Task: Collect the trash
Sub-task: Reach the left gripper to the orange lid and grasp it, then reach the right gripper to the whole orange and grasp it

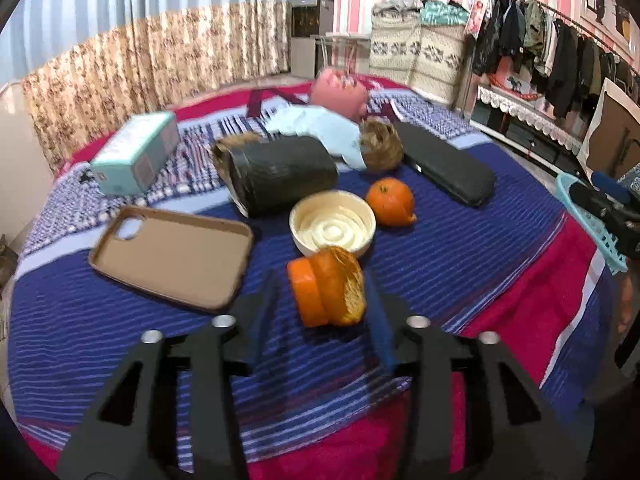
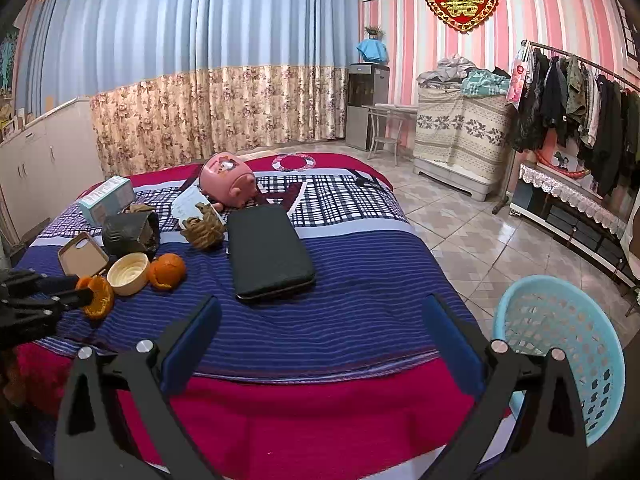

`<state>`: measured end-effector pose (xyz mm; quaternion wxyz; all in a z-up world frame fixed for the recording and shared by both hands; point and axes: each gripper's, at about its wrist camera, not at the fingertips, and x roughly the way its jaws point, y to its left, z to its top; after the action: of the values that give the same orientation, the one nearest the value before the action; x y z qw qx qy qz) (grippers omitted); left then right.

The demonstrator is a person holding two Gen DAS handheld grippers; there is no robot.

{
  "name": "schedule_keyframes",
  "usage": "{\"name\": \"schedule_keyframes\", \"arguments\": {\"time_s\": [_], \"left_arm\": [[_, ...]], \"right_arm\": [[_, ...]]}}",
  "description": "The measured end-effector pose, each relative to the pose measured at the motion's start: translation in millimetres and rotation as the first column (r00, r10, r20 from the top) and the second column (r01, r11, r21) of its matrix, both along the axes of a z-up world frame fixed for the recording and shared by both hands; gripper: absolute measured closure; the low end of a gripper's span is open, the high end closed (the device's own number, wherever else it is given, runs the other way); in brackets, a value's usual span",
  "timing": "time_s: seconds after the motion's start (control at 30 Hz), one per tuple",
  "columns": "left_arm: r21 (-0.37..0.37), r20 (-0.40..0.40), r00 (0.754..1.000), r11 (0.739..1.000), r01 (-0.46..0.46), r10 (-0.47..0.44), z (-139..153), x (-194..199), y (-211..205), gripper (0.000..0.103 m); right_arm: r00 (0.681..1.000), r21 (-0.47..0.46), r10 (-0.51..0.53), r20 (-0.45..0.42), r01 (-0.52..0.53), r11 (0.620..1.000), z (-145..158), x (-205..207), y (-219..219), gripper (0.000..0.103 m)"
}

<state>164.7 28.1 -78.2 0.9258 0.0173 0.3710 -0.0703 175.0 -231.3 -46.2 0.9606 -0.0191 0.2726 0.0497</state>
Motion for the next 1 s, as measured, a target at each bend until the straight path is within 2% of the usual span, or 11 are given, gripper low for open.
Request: {"name": "schedule_keyframes", "arguments": {"time_s": [0.07, 0.17, 0.23, 0.33, 0.47, 0.63, 0.8, 1.0], "left_arm": [[0.024, 0.024, 0.999, 0.999, -0.022, 0.022, 7, -4, 3, 0.052], [0.03, 0.007, 1.0, 0.999, -0.014, 0.014, 7, -4, 5, 0.054], [0.044, -0.015, 1.0, 0.999, -0.013, 0.014, 3, -1, 4, 0.072], [0.015, -0.049, 0.999, 1.0, 0.003, -0.003, -4, 1, 5, 0.089], [0.017, -0.018, 1.0, 1.0, -0.014, 0.014, -2, -1, 6, 0.091], [0.028, 0.033, 0.999, 0.999, -0.022, 0.021, 15, -10, 18, 0.091], [0.047, 0.057, 0.993, 0.993, -0.105, 0.102, 20, -11, 43, 0.091], [0.044, 0.088, 0.978, 0.98, -0.195, 0.19, 22, -10, 75, 0.091]], "right_arm": [[1.0, 0.001, 0.001, 0.001, -0.001, 1.0, 0, 0, 0, 0.005], [1.0, -0.001, 0.003, 0.0, -0.003, 1.0, 0, 0, 0, 0.005], [1.0, -0.005, 0.003, 0.0, -0.003, 1.0, 0, 1, 0, 0.005], [1.0, 0.001, 0.0, -0.002, 0.0, 1.0, 0, 1, -1, 0.005], [1.0, 0.006, 0.002, -0.004, -0.002, 1.0, 0, 1, 0, 0.005], [1.0, -0.003, 0.014, -0.009, -0.014, 1.0, -3, 3, 7, 0.005], [0.999, 0.01, 0.04, -0.011, -0.04, 0.999, -5, 8, 22, 0.005], [0.992, 0.006, 0.124, -0.032, -0.124, 0.992, -11, 27, 66, 0.005]]}}
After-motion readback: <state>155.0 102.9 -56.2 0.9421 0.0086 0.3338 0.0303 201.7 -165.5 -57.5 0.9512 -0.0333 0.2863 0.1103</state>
